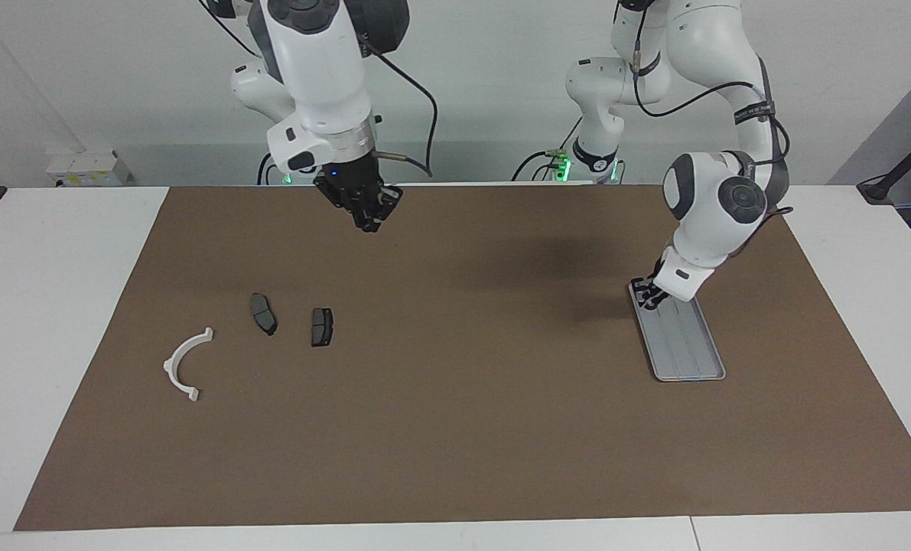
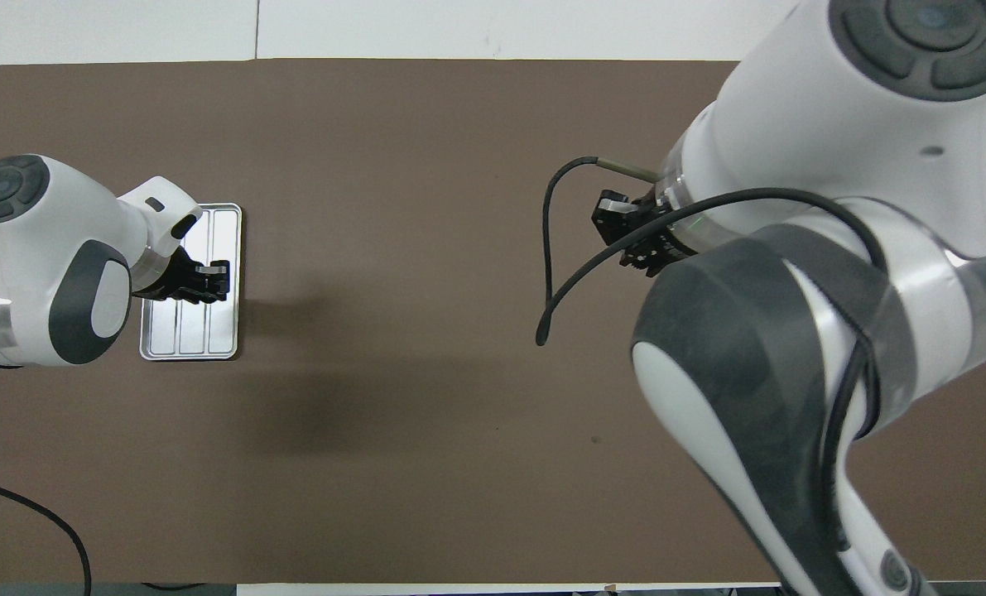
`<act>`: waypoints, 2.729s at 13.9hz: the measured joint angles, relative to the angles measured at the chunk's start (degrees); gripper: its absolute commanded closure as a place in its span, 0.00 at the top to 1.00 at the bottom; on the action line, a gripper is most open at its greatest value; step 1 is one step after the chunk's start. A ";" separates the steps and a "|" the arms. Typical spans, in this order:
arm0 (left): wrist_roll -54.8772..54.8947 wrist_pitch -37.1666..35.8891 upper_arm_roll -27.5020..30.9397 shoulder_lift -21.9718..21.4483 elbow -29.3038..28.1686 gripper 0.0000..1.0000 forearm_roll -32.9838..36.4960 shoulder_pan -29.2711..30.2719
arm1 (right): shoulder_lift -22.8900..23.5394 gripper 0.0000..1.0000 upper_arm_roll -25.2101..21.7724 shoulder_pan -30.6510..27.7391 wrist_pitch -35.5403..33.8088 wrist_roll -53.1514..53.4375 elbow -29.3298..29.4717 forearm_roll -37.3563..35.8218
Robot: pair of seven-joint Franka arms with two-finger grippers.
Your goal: Pick bearing gear from pile to tray
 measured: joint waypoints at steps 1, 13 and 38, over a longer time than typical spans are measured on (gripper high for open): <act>2.19 0.44 0.00 -0.02 -0.43 0.09 0.00 1.08 | 0.18 0.00 0.05 1.92 0.98 3.25 -0.12 0.01; 5.36 11.85 -0.13 -2.00 -11.19 0.10 0.00 4.98 | 16.06 0.00 -0.06 14.23 20.01 20.99 -2.29 -2.02; -23.82 10.30 -1.44 -2.04 -3.13 0.57 -3.48 -10.30 | 20.51 1.00 -1.67 11.75 26.83 20.23 -0.01 -6.80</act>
